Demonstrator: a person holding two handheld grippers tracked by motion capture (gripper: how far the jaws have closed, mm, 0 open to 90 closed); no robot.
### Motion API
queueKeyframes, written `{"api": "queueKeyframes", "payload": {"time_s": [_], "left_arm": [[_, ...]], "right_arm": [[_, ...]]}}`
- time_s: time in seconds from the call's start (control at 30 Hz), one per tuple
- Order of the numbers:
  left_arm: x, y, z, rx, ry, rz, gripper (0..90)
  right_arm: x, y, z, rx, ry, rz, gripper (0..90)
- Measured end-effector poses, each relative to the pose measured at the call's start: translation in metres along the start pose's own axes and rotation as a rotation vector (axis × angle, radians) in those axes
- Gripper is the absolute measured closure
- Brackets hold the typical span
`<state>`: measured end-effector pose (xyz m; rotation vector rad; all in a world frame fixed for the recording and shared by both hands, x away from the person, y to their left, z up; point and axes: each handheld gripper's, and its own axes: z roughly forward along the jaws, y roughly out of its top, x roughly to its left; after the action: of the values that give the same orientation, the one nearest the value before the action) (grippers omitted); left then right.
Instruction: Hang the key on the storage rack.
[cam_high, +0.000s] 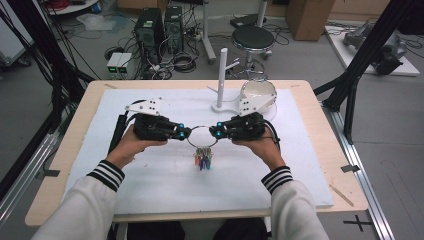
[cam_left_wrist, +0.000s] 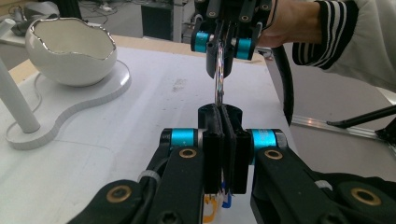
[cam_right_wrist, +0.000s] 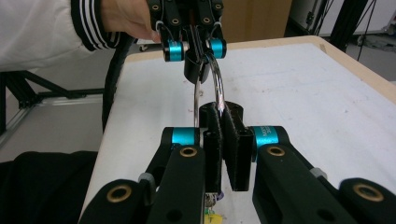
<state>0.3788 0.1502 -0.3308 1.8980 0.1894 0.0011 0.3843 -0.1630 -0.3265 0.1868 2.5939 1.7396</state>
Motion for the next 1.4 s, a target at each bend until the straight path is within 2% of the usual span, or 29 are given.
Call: {"api": "queueKeyframes", "payload": {"time_s": [0.1,0.2,0.3,0.37,0.43,0.53,0.6,0.67,0.73,0.77,0.93,1.0,1.17,1.23,1.4], "left_arm": [[0.0,-0.001,-0.001,-0.003,0.02,0.005,86.6],[0.001,-0.004,-0.003,-0.021,0.061,-0.009,84.4],[0.002,-0.01,-0.008,-0.053,0.089,-0.025,68.2],[0.003,-0.015,-0.013,-0.077,0.104,-0.033,58.6],[0.005,-0.02,-0.02,-0.093,0.131,-0.04,49.0],[0.005,-0.029,-0.032,-0.117,0.188,-0.063,38.1],[0.004,-0.035,-0.039,-0.118,0.246,-0.082,26.7],[0.003,-0.041,-0.046,-0.109,0.28,-0.086,20.7],[-0.001,-0.045,-0.053,-0.121,0.328,-0.084,10.7],[-0.002,-0.048,-0.057,-0.129,0.337,-0.082,8.4],[-0.012,-0.064,-0.076,-0.132,0.39,-0.052,1.7],[-0.016,-0.071,-0.084,-0.135,0.4,-0.051,1.7],[-0.024,-0.09,-0.1,-0.13,0.448,-0.07,1.7],[-0.028,-0.098,-0.104,-0.145,0.462,-0.073,1.7],[-0.038,-0.119,-0.112,-0.169,0.498,-0.083,1.7]], "right_arm": [[-0.001,0.001,0.001,-0.004,-0.016,-0.01,87.6],[-0.001,0.001,0.001,0.001,-0.028,0.015,87.8],[-0.002,0.002,-0.002,0.007,-0.057,0.036,87.9],[-0.006,0.001,-0.005,-0.016,-0.073,0.045,87.9],[-0.009,0.001,-0.011,-0.04,-0.083,0.08,87.8],[-0.015,0.002,-0.017,-0.069,-0.112,0.106,87.9],[-0.02,0.002,-0.021,-0.09,-0.136,0.119,87.9],[-0.024,0.004,-0.025,-0.105,-0.162,0.129,87.9],[-0.029,0.006,-0.027,-0.111,-0.185,0.14,87.9],[-0.031,0.007,-0.028,-0.113,-0.195,0.153,87.9],[-0.041,0.011,-0.032,-0.136,-0.258,0.188,87.9],[-0.046,0.013,-0.034,-0.148,-0.279,0.196,87.8],[-0.057,0.013,-0.036,-0.176,-0.341,0.224,87.8],[-0.062,0.011,-0.036,-0.198,-0.363,0.238,87.8],[-0.073,0.003,-0.037,-0.202,-0.421,0.276,87.8]]}}
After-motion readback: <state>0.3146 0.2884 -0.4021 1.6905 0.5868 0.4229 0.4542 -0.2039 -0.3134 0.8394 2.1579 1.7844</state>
